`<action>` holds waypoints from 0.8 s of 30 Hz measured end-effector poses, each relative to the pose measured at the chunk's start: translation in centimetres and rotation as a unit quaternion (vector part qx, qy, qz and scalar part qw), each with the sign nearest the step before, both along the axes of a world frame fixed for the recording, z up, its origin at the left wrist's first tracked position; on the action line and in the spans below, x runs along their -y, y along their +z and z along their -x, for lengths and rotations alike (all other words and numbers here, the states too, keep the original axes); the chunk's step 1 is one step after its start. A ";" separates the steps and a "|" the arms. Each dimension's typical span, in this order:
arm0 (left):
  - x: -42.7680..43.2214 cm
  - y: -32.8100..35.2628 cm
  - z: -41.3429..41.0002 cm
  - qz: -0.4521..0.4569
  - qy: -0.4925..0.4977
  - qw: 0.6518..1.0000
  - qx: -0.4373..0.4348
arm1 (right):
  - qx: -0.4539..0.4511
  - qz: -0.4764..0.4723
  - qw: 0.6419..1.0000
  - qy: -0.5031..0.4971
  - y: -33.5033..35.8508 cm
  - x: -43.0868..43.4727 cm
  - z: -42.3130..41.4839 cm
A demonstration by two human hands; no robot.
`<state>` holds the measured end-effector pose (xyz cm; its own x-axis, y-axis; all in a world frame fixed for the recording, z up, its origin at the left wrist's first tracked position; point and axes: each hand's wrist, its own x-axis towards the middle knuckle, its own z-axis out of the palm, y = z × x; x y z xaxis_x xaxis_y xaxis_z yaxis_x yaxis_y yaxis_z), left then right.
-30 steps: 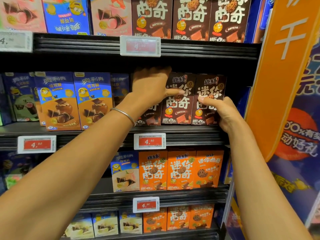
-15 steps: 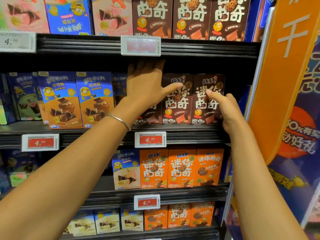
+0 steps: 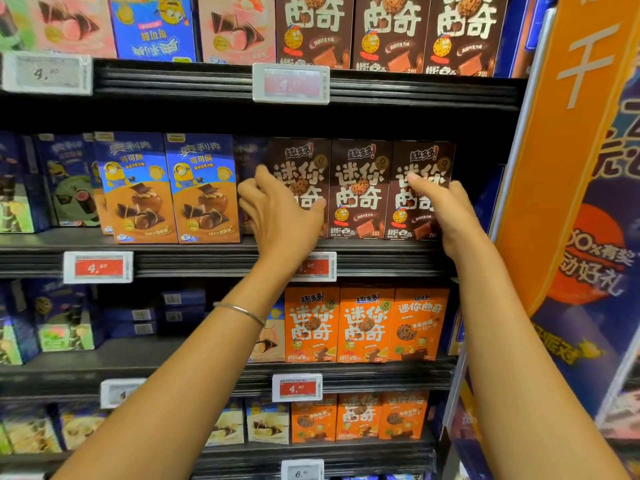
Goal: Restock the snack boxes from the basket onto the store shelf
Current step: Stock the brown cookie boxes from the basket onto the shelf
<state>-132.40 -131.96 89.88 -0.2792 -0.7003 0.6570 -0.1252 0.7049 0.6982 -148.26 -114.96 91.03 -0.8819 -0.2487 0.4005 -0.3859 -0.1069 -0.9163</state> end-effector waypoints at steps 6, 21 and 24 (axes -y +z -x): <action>-0.3 0.2 -0.1 -0.011 -0.004 1.000 0.025 | 0.001 0.007 1.000 0.004 0.1 -0.5 0.1; 0.2 -0.1 -0.6 -0.036 -0.031 0.999 0.014 | 0.018 0.029 0.999 -0.007 0.3 -1.4 -1.4; 0.5 -0.1 -0.9 -0.035 -0.028 0.999 0.012 | 0.016 0.023 1.000 -0.004 0.2 -1.4 -1.5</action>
<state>-131.46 -132.42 89.77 -0.3350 -0.7269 0.5995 -0.1048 0.6611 0.7430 -146.78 -113.52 91.21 -0.8966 -0.2227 0.3828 -0.3575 -0.1464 -0.9224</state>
